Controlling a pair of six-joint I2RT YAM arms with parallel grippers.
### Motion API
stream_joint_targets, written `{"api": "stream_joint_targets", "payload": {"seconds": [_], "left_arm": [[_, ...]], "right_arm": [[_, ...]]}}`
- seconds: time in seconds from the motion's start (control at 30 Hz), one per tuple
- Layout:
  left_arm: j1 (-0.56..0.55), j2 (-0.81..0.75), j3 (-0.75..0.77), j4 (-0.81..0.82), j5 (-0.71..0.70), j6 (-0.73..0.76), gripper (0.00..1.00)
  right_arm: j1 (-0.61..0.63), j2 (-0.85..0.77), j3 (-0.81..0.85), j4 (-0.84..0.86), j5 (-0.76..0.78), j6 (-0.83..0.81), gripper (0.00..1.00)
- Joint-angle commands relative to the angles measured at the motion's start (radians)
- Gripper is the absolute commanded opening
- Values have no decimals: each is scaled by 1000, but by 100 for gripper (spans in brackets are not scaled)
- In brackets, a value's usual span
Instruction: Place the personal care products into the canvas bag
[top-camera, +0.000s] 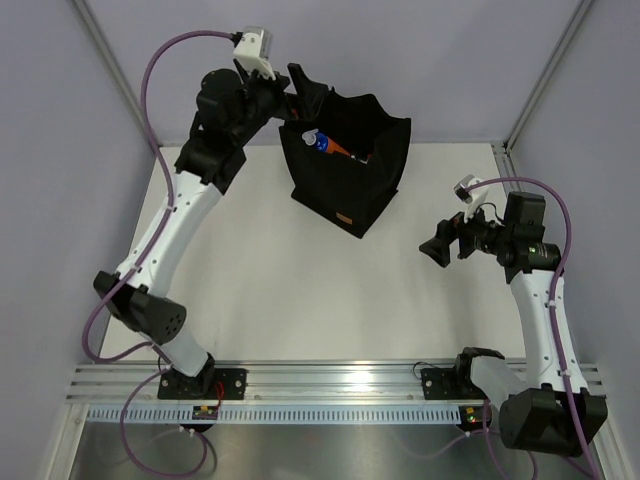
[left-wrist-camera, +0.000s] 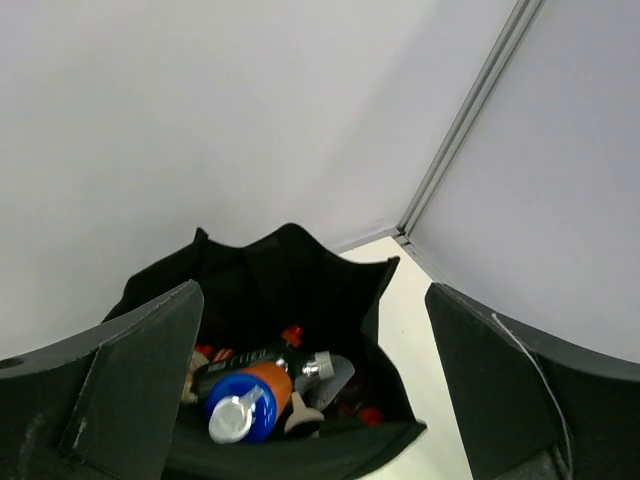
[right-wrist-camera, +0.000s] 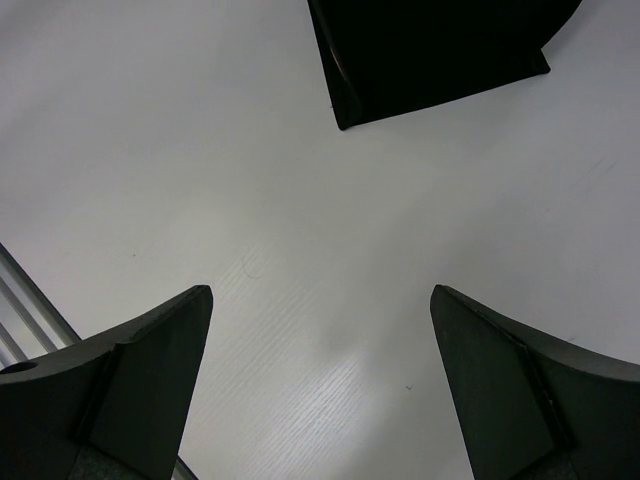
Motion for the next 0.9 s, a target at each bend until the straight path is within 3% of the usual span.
{"api": "stream_joint_targets", "payload": {"seconds": [0.0, 0.13, 0.27, 0.37, 0.5, 0.63, 0.87], "left_arm": [[7, -79, -97, -41, -56, 78, 99], [12, -216, -239, -161, -85, 110, 99], [15, -480, -685, -138, -72, 211, 99], [15, -710, -912, -140, -128, 236, 99], [15, -991, -1104, -161, -169, 242, 99], [15, -1105, -1221, -199, -206, 239, 99], [15, -1163, -1281, -186, -242, 237, 99]], "right_arm": [[-15, 5, -4, 16, 12, -19, 99], [-45, -6, -7, 23, 6, -8, 100], [-99, -52, -21, 98, 42, 94, 99], [-125, -96, -24, 146, 108, 152, 100], [-127, -136, -21, 188, 190, 263, 99], [-127, -157, -5, 166, 260, 321, 99], [-127, -263, -102, 257, 429, 374, 100]]}}
